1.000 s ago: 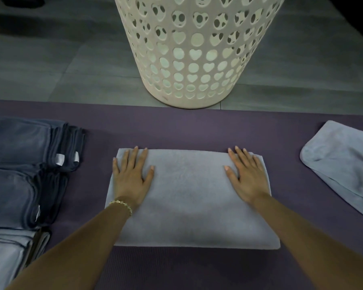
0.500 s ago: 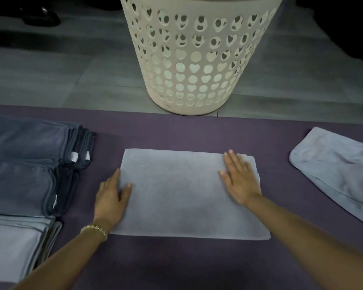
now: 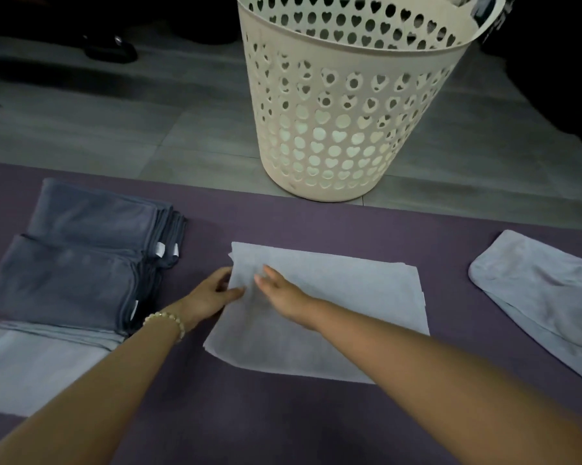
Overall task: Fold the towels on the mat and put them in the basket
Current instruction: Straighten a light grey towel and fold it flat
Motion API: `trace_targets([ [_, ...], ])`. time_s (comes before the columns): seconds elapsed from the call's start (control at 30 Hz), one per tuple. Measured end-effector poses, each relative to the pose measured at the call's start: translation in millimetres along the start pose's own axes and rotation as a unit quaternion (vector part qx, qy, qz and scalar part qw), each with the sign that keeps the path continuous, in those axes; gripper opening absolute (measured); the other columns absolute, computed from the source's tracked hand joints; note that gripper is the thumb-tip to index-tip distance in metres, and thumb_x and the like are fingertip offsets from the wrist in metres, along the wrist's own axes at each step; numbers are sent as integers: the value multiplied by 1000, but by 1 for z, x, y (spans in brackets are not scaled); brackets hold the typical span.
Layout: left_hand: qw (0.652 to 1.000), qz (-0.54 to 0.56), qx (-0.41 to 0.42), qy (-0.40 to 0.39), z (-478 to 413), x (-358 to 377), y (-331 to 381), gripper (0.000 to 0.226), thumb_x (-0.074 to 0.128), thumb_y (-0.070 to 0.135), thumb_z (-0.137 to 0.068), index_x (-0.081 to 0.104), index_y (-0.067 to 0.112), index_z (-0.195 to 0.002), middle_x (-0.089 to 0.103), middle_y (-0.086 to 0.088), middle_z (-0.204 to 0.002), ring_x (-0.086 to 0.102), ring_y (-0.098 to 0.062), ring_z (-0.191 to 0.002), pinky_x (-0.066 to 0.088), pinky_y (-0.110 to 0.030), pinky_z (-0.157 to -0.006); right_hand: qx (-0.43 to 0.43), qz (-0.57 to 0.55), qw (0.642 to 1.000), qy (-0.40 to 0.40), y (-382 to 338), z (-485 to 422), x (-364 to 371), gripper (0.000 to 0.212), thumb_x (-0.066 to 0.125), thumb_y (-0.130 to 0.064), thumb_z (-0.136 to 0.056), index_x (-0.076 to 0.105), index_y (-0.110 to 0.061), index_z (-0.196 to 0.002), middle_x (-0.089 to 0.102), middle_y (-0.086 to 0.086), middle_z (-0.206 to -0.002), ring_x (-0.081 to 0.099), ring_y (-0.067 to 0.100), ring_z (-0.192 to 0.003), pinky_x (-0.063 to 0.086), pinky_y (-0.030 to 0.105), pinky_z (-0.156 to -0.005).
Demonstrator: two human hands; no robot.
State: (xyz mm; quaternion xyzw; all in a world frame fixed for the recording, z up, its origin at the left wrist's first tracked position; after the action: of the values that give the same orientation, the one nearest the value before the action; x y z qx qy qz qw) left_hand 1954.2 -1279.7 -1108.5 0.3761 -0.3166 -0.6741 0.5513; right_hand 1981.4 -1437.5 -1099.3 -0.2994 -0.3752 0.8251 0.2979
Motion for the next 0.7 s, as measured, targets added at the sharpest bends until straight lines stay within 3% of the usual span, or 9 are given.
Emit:
trace_targets([
  [0.07, 998, 4, 24, -66, 5, 13, 11, 52, 59, 6, -91, 42, 25, -136, 62, -6, -122, 64, -22, -104, 56, -35, -81, 0, -120, 992, 37, -2, -5, 4, 54, 31, -45, -101, 17, -27, -151, 30, -5, -153, 35, 19, -138, 31, 40, -114],
  [0.13, 993, 19, 2, -117, 8, 29, 19, 60, 55, 4, -92, 36, 35, -140, 57, -1, -126, 64, -18, -97, 57, -33, -79, -19, -164, 983, 82, 1, -8, 2, 45, 34, -40, -102, 33, -27, -144, 47, -1, -140, 47, 19, -128, 37, 43, -110],
  [0.23, 982, 110, -41, -151, 10, 50, 27, 62, 40, -1, -95, 31, 35, -144, 39, -1, -132, 64, -24, -94, 57, -35, -82, -22, -193, 969, 150, 16, -1, -12, 38, 39, -31, -101, 48, -16, -135, 56, 3, -130, 52, 19, -122, 40, 30, -103],
  [0.33, 978, 117, -37, -166, 8, 65, 34, 68, 33, -9, -94, 26, 35, -146, 31, -1, -141, 66, -27, -94, 59, -32, -72, -30, -165, 968, 184, 27, 11, -29, 36, 46, -24, -100, 49, -14, -134, 57, 3, -126, 54, 18, -115, 43, 27, -95],
  [0.43, 989, 89, -10, -121, 5, 79, 46, 63, 34, -6, -96, 27, 33, -145, 48, -7, -129, 65, -24, -78, 59, -27, -63, -66, -119, 965, 223, 32, 27, -54, 33, 46, -9, -98, 49, -9, -130, 59, 5, -117, 57, 19, -103, 46, 22, -84],
  [0.5, 996, 51, 55, -43, -6, 87, 53, 50, 35, 1, -99, 33, 25, -143, 57, -3, -110, 60, -16, -72, 55, -19, -60, -75, -94, 961, 247, 37, 41, -80, 28, 48, -13, -97, 49, -11, -125, 60, 3, -112, 58, 18, -98, 46, 24, -82],
  [0.57, 988, -48, 149, 8, -14, 99, 55, 43, 35, 13, -102, 34, 18, -144, 57, 0, -117, 58, -9, -93, 51, -16, -82, -63, -71, 960, 262, 45, 55, -111, 20, 51, -21, -97, 47, -18, -116, 59, -6, -97, 57, 9, -86, 45, 19, -71],
  [0.63, 960, -168, 221, -17, -24, 119, 48, 47, 36, 26, -102, 30, 17, -147, 42, -4, -145, 42, -14, -130, 29, -27, -112, -48, -62, 951, 298, 60, 67, -144, 17, 57, -23, -94, 50, -18, -109, 58, -8, -89, 56, 6, -77, 43, 14, -64],
  [0.7, 923, -311, 224, -32, -26, 144, 36, 51, 30, 28, -103, 17, 16, -151, 16, -2, -158, 14, -18, -146, 7, -28, -119, -26, -75, 931, 357, 83, 73, -168, 18, 62, -23, -91, 57, -13, -104, 62, -1, -88, 59, 13, -77, 46, 19, -63],
])
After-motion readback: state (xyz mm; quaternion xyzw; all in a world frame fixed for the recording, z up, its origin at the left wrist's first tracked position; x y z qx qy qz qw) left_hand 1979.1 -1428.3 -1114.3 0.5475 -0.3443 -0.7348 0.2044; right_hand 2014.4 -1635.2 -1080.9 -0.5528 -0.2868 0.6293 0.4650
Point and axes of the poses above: each hand's wrist, its own z-axis away from the middle knuckle, its own x-axis out of the palm, y = z × x, the point moved 2 cm from there along -z, towards the middle knuckle
